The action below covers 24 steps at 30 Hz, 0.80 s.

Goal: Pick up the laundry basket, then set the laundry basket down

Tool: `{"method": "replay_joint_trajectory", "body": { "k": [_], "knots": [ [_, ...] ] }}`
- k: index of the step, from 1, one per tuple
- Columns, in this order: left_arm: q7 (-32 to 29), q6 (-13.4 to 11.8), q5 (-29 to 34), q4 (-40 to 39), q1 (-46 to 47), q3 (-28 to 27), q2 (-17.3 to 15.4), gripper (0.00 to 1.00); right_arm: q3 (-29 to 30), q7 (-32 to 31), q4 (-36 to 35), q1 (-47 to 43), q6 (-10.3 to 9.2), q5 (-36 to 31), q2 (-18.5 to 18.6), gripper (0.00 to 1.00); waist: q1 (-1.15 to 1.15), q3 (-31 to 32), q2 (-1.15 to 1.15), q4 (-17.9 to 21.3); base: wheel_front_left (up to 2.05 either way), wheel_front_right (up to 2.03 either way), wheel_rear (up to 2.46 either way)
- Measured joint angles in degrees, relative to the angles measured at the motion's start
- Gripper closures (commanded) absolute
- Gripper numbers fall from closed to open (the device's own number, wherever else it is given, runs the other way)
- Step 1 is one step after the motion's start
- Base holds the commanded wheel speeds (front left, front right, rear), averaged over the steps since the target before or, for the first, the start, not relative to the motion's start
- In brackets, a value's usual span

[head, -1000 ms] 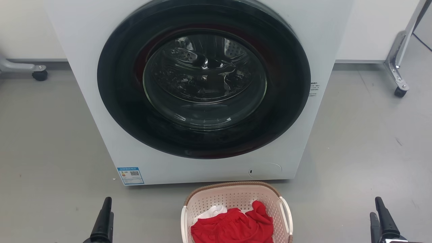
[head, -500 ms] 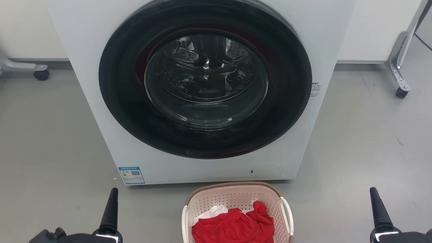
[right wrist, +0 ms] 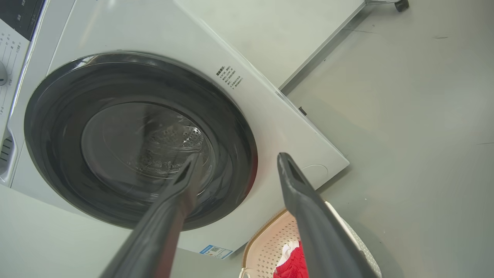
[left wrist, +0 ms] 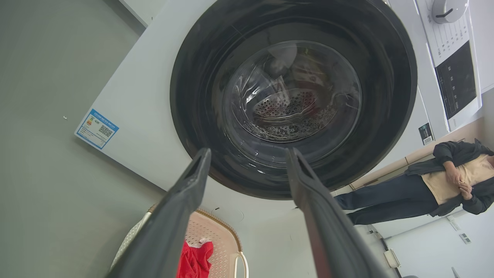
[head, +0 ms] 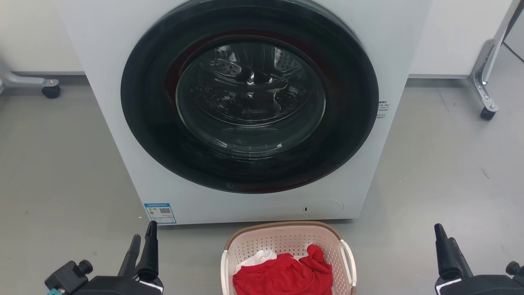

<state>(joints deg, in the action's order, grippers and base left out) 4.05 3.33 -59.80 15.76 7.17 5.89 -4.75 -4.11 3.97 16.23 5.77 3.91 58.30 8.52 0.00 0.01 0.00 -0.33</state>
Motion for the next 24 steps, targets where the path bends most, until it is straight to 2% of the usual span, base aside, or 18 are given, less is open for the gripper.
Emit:
{"method": "replay_joint_trajectory", "body": {
  "k": [8,24],
  "knots": [
    [1.7,-1.0,8.2,-0.1,0.0,2.9,-1.1,0.0,-2.9,1.7,-0.2,0.7,-1.49,-8.4,1.5,0.0,0.0,0.0,0.0,0.1,0.0,0.0,0.0],
    [4.8,-3.4,22.5,0.1,0.7,7.4,-2.4,0.0,-7.2,4.9,-0.3,0.8,-3.77,-20.1,2.7,0.0,0.0,-0.1,0.0,-0.2,0.0,0.0,0.0]
  ]
}}
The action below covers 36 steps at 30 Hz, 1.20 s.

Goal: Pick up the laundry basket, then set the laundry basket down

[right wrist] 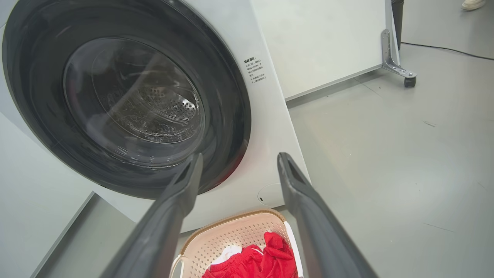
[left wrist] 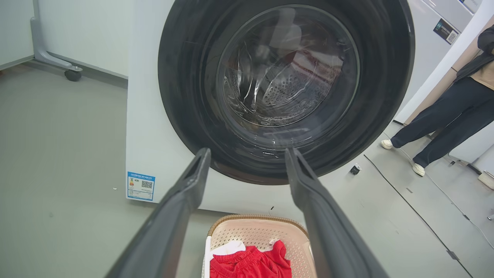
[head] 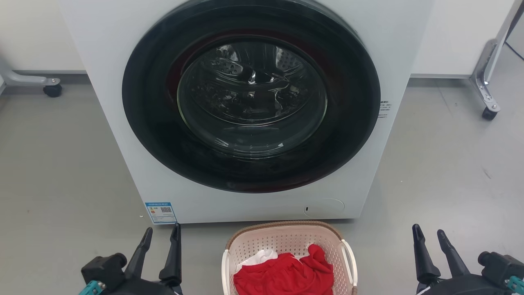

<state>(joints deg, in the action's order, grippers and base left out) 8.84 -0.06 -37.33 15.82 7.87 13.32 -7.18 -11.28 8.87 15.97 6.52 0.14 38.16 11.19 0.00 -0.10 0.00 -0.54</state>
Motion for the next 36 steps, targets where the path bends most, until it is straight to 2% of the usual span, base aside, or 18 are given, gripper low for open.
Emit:
{"method": "replay_joint_trajectory", "body": {
  "k": [7,26,36],
  "knots": [
    [1.5,-1.0,6.2,0.2,0.1,1.7,-0.1,0.0,-1.8,1.4,0.3,0.0,-1.01,-6.1,0.7,0.0,0.0,-0.1,0.0,-0.2,0.0,0.0,0.0],
    [5.5,-3.2,18.4,2.3,0.1,3.8,0.3,0.0,-3.6,5.4,1.0,0.0,-3.85,-18.1,1.3,0.0,0.0,-0.2,0.0,-0.1,0.0,0.0,0.0],
    [5.5,-4.0,19.1,3.6,-0.1,2.4,0.9,0.0,-2.8,5.4,1.2,-0.2,-4.17,-18.6,1.3,0.0,0.0,-0.3,0.0,-0.1,0.0,0.0,0.0]
  ]
}}
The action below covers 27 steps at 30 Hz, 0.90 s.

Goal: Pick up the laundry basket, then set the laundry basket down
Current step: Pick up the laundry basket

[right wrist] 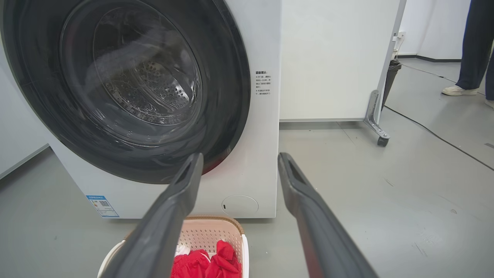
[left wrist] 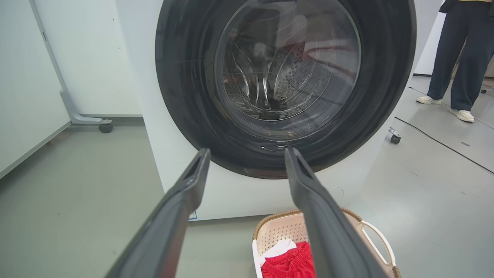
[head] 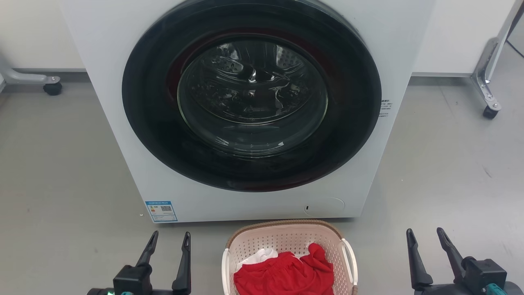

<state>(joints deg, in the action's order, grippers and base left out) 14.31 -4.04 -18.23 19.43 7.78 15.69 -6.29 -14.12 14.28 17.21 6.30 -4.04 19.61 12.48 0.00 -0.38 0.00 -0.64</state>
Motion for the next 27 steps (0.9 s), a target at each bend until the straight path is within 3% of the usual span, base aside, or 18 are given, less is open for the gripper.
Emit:
{"method": "replay_joint_trajectory", "body": {
  "k": [27],
  "knots": [
    [0.0,0.0,0.2,1.6,0.0,-0.8,0.8,0.0,0.6,0.0,0.6,-0.2,0.03,-1.0,-0.5,0.0,0.0,-1.2,0.0,-0.1,0.0,0.0,0.0]
  ]
}}
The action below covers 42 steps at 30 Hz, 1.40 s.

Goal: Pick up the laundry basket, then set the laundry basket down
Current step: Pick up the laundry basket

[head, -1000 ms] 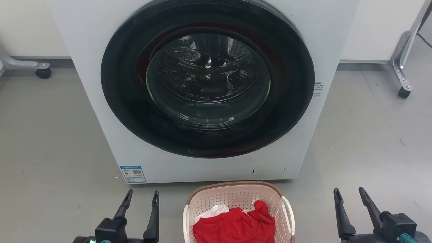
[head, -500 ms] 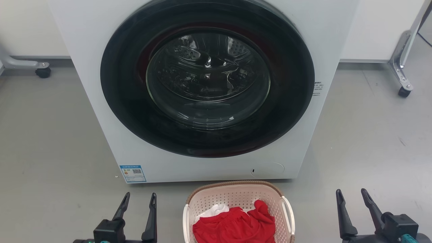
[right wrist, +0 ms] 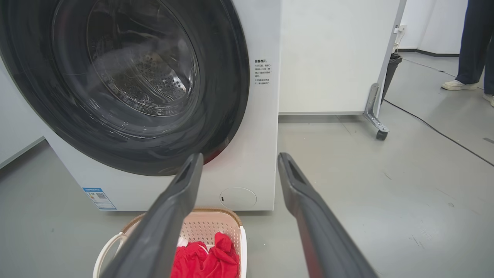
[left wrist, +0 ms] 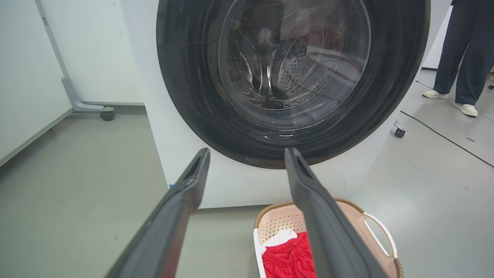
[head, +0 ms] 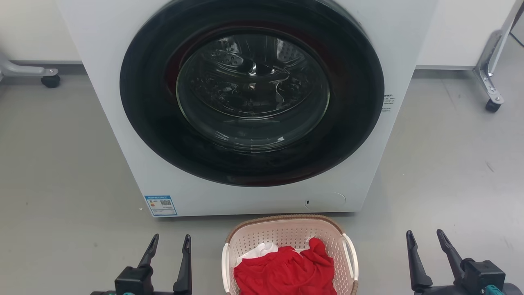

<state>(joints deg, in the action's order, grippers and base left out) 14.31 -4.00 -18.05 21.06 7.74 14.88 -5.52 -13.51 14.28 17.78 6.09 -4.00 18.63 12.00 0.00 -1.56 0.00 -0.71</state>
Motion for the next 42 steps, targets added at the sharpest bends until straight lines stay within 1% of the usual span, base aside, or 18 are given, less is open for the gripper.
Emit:
{"method": "replay_joint_trajectory", "body": {
  "k": [11,20,25,42],
  "knots": [
    [0.0,0.1,0.0,-0.3,0.2,-0.3,0.4,0.0,0.2,0.0,-0.3,0.2,0.32,-0.5,-0.2,0.0,0.0,-3.4,0.0,0.1,0.0,0.0,0.0],
    [0.0,0.0,0.1,-1.3,1.2,-0.4,0.7,0.0,0.6,0.0,-1.3,0.8,0.42,-0.6,-0.4,0.0,0.0,-7.6,0.0,0.6,0.0,0.0,0.0],
    [0.0,0.0,0.1,-1.8,2.0,-0.3,1.1,0.0,1.1,0.0,-2.1,2.2,0.42,-0.6,-0.6,0.0,-0.01,-10.6,0.0,1.0,0.0,0.0,0.0],
    [0.0,0.0,0.6,-2.5,9.2,0.1,1.9,0.0,2.6,0.0,-3.1,9.1,0.48,-0.6,-1.0,0.0,-0.01,-23.2,0.01,2.5,0.0,0.0,0.0]
  ]
}}
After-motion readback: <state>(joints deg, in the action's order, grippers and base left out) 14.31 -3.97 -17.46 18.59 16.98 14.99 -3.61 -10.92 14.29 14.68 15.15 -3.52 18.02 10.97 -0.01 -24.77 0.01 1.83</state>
